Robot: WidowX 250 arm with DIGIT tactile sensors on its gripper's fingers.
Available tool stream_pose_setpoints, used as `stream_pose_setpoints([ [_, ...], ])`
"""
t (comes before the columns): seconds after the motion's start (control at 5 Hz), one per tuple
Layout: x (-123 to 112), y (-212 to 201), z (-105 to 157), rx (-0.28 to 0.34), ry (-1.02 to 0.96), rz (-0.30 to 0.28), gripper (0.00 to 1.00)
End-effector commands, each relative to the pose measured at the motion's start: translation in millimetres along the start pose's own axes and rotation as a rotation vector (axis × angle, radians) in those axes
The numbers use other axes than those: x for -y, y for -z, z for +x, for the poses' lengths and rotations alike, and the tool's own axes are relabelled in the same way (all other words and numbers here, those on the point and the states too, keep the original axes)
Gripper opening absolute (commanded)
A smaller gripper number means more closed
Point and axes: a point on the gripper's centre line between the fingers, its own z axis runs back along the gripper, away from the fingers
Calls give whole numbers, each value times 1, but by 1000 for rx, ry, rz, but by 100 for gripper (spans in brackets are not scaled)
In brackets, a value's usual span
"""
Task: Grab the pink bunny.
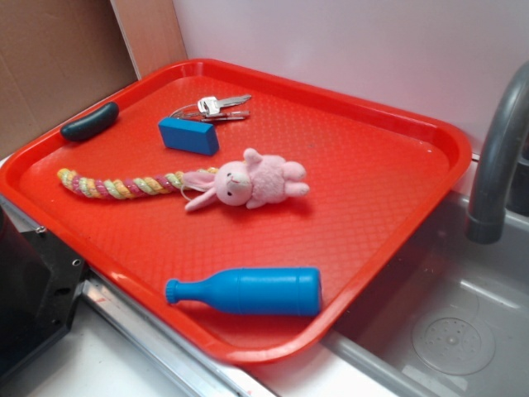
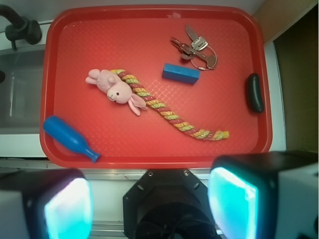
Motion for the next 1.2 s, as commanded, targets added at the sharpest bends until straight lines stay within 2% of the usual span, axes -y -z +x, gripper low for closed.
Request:
stream_pose_setpoints([
  [0.0, 0, 0, 0, 0, 0, 0, 100],
  [0.2, 8, 9, 8, 41, 95, 1, 100],
  [0.4, 16, 31, 26, 126, 213, -17, 100],
  [0.8, 33, 82, 55, 176, 300, 6, 100],
  [1.0, 44, 117, 73, 171, 332, 16, 100],
])
